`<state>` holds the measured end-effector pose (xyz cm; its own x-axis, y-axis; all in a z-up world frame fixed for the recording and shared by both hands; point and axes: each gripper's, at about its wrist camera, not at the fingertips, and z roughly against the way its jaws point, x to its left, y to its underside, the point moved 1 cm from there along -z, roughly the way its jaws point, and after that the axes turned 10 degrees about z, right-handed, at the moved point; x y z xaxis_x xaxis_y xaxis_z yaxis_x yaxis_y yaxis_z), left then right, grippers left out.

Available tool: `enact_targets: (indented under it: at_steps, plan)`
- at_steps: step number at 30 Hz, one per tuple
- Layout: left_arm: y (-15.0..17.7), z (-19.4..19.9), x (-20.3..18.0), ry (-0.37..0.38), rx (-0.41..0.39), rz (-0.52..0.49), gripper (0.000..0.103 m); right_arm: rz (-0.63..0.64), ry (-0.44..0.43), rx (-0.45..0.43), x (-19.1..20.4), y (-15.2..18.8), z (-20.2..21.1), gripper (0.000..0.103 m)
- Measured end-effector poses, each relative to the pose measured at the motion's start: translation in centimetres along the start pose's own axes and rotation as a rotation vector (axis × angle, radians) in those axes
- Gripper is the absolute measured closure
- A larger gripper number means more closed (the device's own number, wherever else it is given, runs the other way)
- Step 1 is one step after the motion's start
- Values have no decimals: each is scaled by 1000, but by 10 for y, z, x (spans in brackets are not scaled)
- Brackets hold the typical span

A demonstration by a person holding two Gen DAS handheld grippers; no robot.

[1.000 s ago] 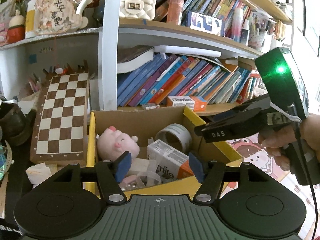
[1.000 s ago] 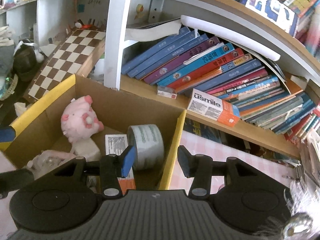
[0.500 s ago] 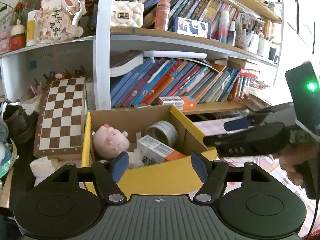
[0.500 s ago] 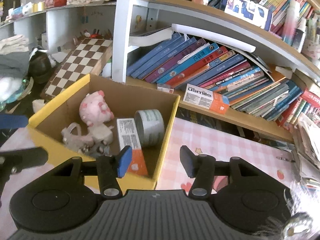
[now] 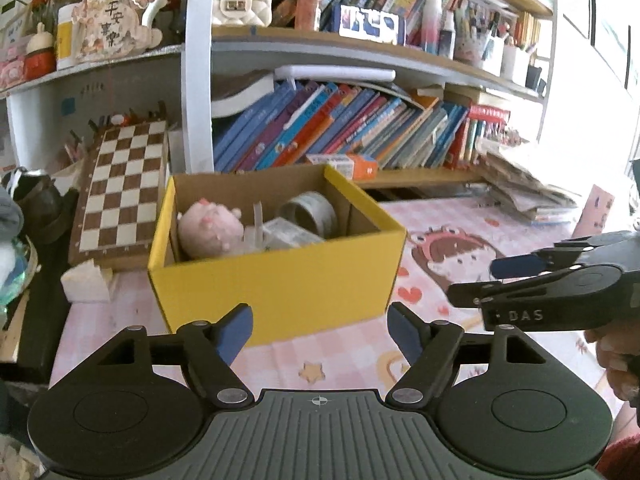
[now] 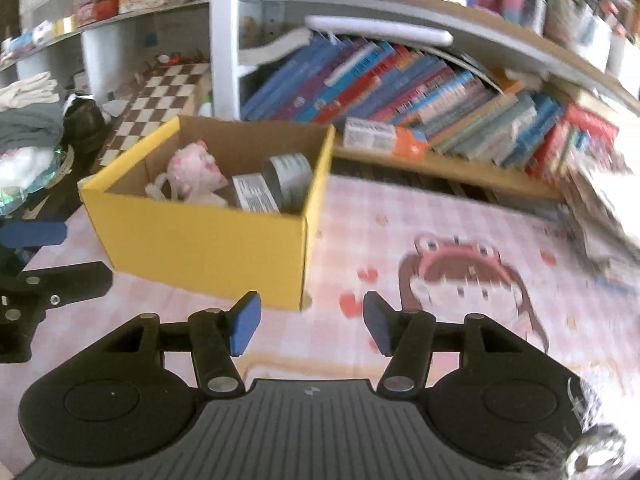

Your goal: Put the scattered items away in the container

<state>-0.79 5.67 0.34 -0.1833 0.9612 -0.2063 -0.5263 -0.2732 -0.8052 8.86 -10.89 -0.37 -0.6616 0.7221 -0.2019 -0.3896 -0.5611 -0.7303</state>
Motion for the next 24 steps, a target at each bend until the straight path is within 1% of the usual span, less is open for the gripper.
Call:
enact_targets:
  at_steps: [2,5,8,9,11,14,16,20,22,24]
  plan:
    - [6,1,-1,-6,17,3,27,-23,7,9,0,12,5,47]
    - [12,1,-1,-15,33,13,27,0,17,22,5,23,7,46]
    - [18,1,-1,-25,45,25,26,-19,10,26,7,31,11,43]
    - [20,2,-2,-27,47,32,26,-22,12,24,8,34,14,40]
    - [23,2,-2,-29,53,48,26,-28,17,21,8,38,17,38]
    - [27,0,-4,-25,73,57,22,-43,20,18,8,42,22,31]
    - [29,-1,-6,-27,83,47,22,-52,25,16,7,44,25,20]
    - [29,-2,-10,-34,89,34,20,-64,40,12,5,46,27,13]
    - [29,-1,-13,-45,86,24,12,-69,47,11,4,47,28,11]
    - [29,-1,-14,-47,89,20,10,-83,54,18,2,48,28,11]
